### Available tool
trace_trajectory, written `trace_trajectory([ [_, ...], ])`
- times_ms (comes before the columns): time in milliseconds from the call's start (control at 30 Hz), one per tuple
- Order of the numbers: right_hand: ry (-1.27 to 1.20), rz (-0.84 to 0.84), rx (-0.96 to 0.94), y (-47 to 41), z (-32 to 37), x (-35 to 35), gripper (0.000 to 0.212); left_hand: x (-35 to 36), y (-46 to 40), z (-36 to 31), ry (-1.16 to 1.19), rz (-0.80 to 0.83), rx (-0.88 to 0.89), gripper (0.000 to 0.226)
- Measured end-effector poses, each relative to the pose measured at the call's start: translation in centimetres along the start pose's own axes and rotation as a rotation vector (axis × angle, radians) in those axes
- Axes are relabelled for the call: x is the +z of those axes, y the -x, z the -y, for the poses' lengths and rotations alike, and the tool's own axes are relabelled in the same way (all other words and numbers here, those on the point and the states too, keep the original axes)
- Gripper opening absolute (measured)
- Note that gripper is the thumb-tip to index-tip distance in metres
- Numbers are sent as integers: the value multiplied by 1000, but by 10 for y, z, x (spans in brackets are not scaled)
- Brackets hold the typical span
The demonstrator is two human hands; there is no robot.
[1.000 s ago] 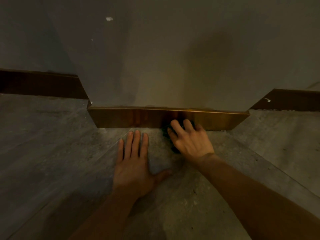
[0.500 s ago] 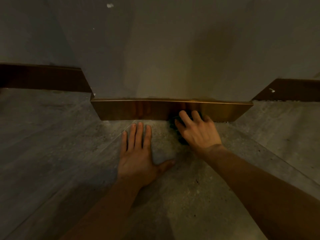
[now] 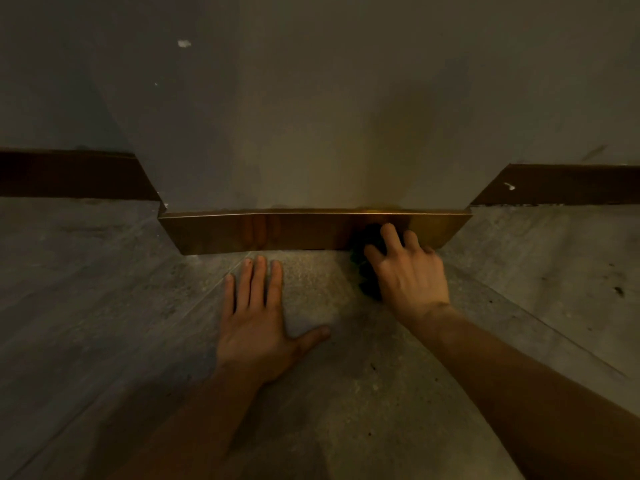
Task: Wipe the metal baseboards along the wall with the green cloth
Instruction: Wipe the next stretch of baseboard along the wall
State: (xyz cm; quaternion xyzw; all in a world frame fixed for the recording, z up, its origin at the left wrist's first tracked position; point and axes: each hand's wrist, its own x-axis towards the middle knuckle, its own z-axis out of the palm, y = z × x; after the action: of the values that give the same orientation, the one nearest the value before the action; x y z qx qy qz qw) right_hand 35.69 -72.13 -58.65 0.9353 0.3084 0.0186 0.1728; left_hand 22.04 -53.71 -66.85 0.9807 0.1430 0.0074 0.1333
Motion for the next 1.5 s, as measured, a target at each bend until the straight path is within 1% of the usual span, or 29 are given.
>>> trace_trajectory([
  [100, -97, 9, 127, 9, -7, 1, 44, 1, -1, 0, -16, 8, 1, 125],
  [233, -305, -12, 278, 25, -12, -1, 42, -2, -2, 3, -19, 77, 21, 126],
  [333, -539, -43, 396, 34, -13, -5, 42, -11, -3, 6, 27, 130, 30, 125],
  [433, -857, -9, 494, 37, -12, -8, 44, -25, -5, 4, 116, 142, 90, 122],
  [567, -1357, 32, 509, 41, -4, -20, 44, -42, -7, -17, 261, 156, 287, 123],
  [633, -1615, 82, 502, 47, 1, -27, 43, -49, -11, -32, 336, 193, 333, 131],
  [700, -1865, 116, 483, 54, 4, -32, 39, -57, -16, -45, 377, 188, 357, 134],
  [767, -2048, 143, 447, 61, 2, -36, 31, -67, -22, -52, 371, 151, 391, 125],
  [800, -2108, 154, 429, 65, -1, -37, 28, -74, -26, -53, 340, 123, 420, 114],
  [867, -2165, 158, 400, 72, -7, -37, 27, -90, -35, -55, 238, 51, 501, 80],
  [900, -2147, 150, 387, 74, -10, -38, 28, -101, -39, -57, 175, 27, 546, 64],
  [933, -2100, 133, 378, 76, -12, -39, 30, -111, -43, -59, 103, 16, 593, 52],
  [967, -2045, 101, 371, 79, -14, -41, 32, -121, -47, -64, 24, 11, 649, 45],
  [1033, -1962, 41, 354, 80, -16, -46, 35, -138, -54, -75, -95, 24, 723, 41],
  [1100, -1939, -19, 348, 81, -21, -52, 37, -152, -62, -91, -147, 45, 756, 40],
  [1233, -1950, -120, 348, 82, -47, -68, 37, -179, -78, -127, -224, 91, 815, 36],
  [1300, -1955, -153, 350, 82, -62, -76, 37, -190, -86, -144, -257, 70, 833, 33],
  [1433, -1975, -207, 320, 79, -96, -87, 35, -210, -100, -181, -306, 70, 878, 37],
  [1500, -2004, -223, 345, 78, -111, -90, 35, -220, -106, -197, -309, 73, 895, 37],
])
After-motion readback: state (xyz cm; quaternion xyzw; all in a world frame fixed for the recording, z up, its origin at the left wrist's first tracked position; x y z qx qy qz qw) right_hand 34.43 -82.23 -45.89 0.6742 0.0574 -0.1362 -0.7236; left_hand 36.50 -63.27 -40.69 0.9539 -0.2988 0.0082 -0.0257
